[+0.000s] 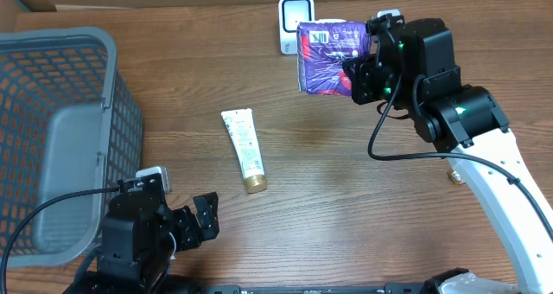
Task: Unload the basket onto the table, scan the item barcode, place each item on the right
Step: 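Carry the purple pack up toward the white scanner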
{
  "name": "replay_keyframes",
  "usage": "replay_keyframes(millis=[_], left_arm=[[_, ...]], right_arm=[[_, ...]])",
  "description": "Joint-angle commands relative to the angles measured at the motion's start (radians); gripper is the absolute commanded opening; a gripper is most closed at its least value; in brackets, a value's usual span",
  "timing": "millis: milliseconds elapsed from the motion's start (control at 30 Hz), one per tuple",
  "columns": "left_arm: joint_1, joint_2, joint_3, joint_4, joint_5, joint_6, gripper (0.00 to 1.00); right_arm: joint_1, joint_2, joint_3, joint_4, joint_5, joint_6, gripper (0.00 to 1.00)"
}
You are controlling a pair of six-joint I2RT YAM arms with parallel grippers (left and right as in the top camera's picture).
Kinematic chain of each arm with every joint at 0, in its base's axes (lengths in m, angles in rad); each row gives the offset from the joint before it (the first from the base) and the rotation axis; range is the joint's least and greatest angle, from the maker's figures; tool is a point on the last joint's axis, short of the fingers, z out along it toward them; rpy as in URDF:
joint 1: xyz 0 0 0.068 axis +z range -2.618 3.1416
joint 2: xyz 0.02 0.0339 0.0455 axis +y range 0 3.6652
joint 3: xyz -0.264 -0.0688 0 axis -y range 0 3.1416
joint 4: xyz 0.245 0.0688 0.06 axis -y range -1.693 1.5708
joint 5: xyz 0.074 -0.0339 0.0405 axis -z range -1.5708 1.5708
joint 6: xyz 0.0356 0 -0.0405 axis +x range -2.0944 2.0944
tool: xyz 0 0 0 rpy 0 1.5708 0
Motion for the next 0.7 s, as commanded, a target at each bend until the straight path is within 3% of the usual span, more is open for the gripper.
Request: replay_keyframes(millis=[0,333,667], left_arm=[[-0.005,-0.011,-0.001,0.001,0.005,-0.006,1.00],[-0.005,-0.011,-0.001,0.001,0.005,-0.006,1.00],[-0.005,-0.011,-0.001,0.001,0.004,-0.006,1.00]], right_arm=[[0.001,-0.008,0.014,0.011,0.025,-0.008,0.04],[0.001,0.005,0.097,-0.028,0.140,0.048,0.03],[0.026,0.324,0.712,-0.328,0.370,-0.039,0.04]])
